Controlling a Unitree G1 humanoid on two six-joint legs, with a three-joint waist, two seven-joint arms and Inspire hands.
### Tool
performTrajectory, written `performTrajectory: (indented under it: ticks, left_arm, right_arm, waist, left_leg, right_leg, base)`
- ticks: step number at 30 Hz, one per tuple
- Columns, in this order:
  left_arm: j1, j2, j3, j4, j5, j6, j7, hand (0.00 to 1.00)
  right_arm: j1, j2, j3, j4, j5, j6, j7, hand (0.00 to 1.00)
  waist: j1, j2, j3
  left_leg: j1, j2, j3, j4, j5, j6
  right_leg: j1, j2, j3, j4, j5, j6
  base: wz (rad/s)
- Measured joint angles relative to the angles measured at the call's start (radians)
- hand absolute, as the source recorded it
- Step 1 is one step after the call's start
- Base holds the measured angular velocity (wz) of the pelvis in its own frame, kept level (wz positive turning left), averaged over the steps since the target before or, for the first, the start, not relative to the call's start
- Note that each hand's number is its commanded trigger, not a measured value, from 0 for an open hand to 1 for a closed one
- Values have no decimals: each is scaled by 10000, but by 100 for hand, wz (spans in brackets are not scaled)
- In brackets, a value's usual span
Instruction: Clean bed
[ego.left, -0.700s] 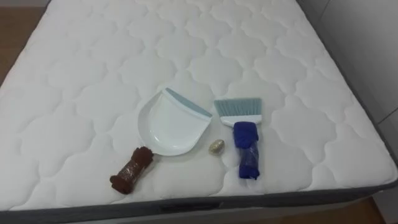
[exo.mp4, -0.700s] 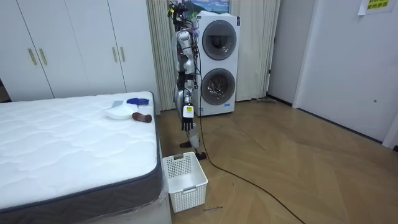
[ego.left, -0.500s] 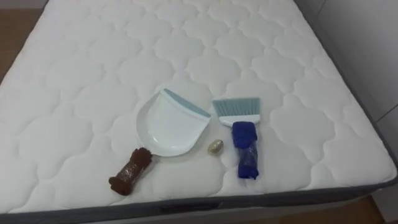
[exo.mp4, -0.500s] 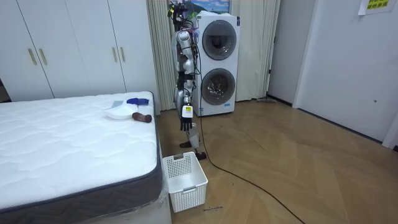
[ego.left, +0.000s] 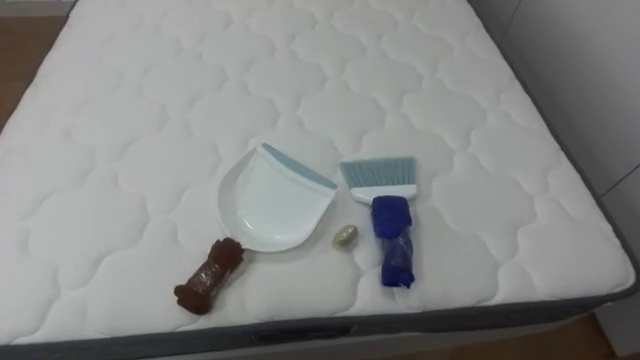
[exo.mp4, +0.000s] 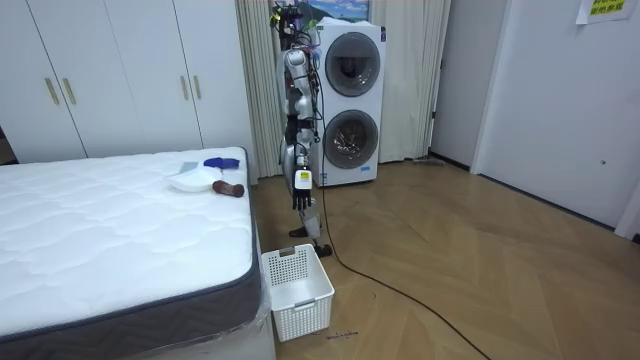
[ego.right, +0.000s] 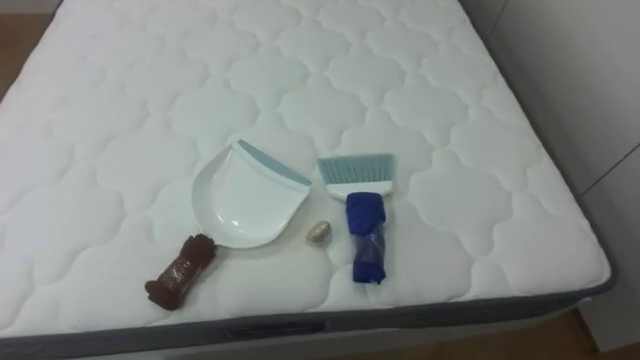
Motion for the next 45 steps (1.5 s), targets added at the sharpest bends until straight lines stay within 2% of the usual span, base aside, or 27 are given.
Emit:
performTrajectory:
  ticks: [4,10,13,19,25,27,29,31,35,37,45]
  left_arm:
    - [-51,3,182,-84,3,15,137,0]
    - [-274,13,393,-102,1,-66,777,0]
    - [-335,27,608,-538,-210,-109,1074,0]
    - [-520,78,860,-2010,-488,-711,2194,0]
    - [-815,133,706,-3677,-502,-1141,2990,0]
    - [-832,116,523,-4577,-460,-1181,3239,0]
    - [-972,203,258,-5104,-173,-1521,3443,0]
    - [-1021,268,-3,-5313,-139,-1691,3555,0]
    - [-1031,334,-567,-5920,300,-1768,3622,0]
    - [-1038,334,-993,-6513,511,-1772,3616,0]
    - [-1075,363,-1609,-7159,994,-1774,3234,0]
  right_arm:
    - [-5,1,-2,0,-9,3,-23,0]
    - [-5,5,11,-2,-26,-1,-61,0]
    - [-10,0,47,-9,-33,-17,-148,0]
    - [-31,-74,42,-26,-261,-241,-156,0]
    - [-94,-78,64,-170,-812,-346,-139,0]
    - [-108,-78,67,-163,-979,-419,-136,0]
    - [-196,-76,55,-157,-1170,-498,-92,0]
    - [-302,-75,58,-151,-1171,-565,3,0]
    - [-363,-68,186,-155,-1162,-595,57,0]
    - [-381,-54,245,-154,-1158,-588,121,0]
    - [-396,-57,276,-172,-1089,-586,426,0]
  waist:
    - [-17,-8,-6]
    - [8,-30,-6]
    - [30,-23,-4]
    - [35,34,-11]
    - [-40,116,-21]
    - [-75,87,-36]
    - [-143,83,-31]
    - [-300,107,-2]
    - [-364,71,6]
    - [-421,-15,17]
    - [-541,-54,-15]
  left_leg:
    - [-14,-7,-73,8,0,0]
    - [-1,-10,-58,29,0,0]
    - [-31,-9,-48,57,0,0]
    - [13,-7,-76,76,1,0]
    - [0,-4,-92,65,1,0]
    - [3,-8,-152,69,1,0]
    - [8,-12,-250,78,2,1]
    - [51,-13,-251,77,2,1]
    - [43,-23,-285,112,2,1]
    - [-7,-39,-337,150,2,1]
    - [-1,-50,-334,135,2,2]
  right_leg:
    - [17,-8,-44,2,-13,2]
    - [17,-13,-20,2,-15,1]
    - [9,-11,17,15,-15,-1]
    - [42,-8,5,33,-14,-1]
    - [32,-3,23,49,-13,-2]
    - [23,-2,1,46,-13,-2]
    - [105,-3,-31,21,-14,-1]
    - [169,-3,-40,3,-17,3]
    - [149,-18,-144,2,-27,0]
    - [122,-40,-200,0,-28,0]
    - [135,-50,-177,-3,-30,6]
  base:
    - [2]
    - [0]
    - [0]
    - [0]
    - [1]
    - [7]
    - [10]
    - [3]
    - [2]
    - [7]
    - [0]
